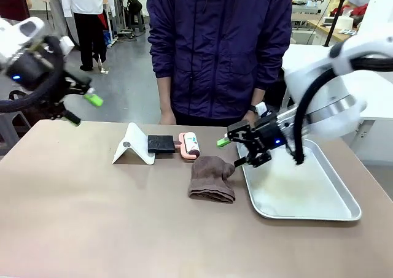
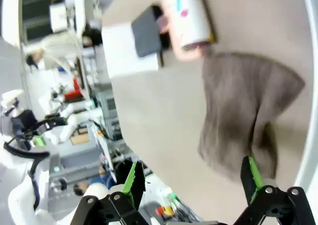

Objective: Clean the surface of the table.
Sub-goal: Return the Lint Roller and towel to their original positions.

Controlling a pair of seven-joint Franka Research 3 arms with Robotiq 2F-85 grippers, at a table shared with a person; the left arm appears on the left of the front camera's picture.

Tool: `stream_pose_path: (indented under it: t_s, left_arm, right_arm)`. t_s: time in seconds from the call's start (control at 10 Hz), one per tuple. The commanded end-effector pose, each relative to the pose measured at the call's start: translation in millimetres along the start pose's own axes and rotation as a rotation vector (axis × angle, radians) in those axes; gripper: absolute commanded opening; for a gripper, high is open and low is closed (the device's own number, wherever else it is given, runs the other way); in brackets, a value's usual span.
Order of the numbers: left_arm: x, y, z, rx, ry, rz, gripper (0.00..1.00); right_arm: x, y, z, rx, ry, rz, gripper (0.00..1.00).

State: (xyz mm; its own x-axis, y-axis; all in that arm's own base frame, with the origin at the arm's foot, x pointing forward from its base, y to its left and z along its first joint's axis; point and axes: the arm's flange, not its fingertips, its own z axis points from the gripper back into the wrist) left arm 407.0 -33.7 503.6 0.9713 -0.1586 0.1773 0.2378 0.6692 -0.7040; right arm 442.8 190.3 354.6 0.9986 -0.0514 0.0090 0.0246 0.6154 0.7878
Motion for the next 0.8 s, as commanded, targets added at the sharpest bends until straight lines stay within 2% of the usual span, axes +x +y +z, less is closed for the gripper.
stream_pose_path:
  t_s: [0.0,0.1,0.2,0.3,0.4,0.5,0.6,0.7]
  left_arm:
    - [-55.5,15.5,28.8,-0.205,0.012,-0.098,1.00]
    - [-81.8,26.1,37.2,-0.332,0.031,-0.146,1.00]
    - [-106.5,42.0,42.9,-0.448,-0.017,-0.151,1.00]
    - [-120.9,60.4,44.3,-0.579,-0.058,-0.128,1.00]
    - [-125.6,77.8,39.3,-0.694,-0.140,-0.103,1.00]
    - [-116.6,91.5,28.4,-0.770,-0.179,-0.105,1.00]
    - [-99.0,99.5,11.5,-0.863,-0.129,-0.162,1.00]
    - [-78.5,99.6,-7.0,-0.886,-0.106,-0.165,1.00]
  right_arm:
    - [-23.5,13.1,43.9,-0.013,0.056,0.032,1.00]
    - [-32.8,6.3,56.0,0.052,0.071,0.036,1.00]
    - [-44.4,-10.4,68.2,0.186,0.109,0.042,1.00]
    - [-57.4,-31.5,80.2,0.337,0.147,0.035,1.00]
    - [-70.7,-54.3,92.1,0.459,0.163,0.026,1.00]
    - [-82.2,-75.2,102.6,0.563,0.176,0.025,1.00]
    - [-91.7,-93.9,112.4,0.651,0.138,0.013,1.00]
    - [-96.0,-102.2,113.7,0.683,0.094,-0.002,1.00]
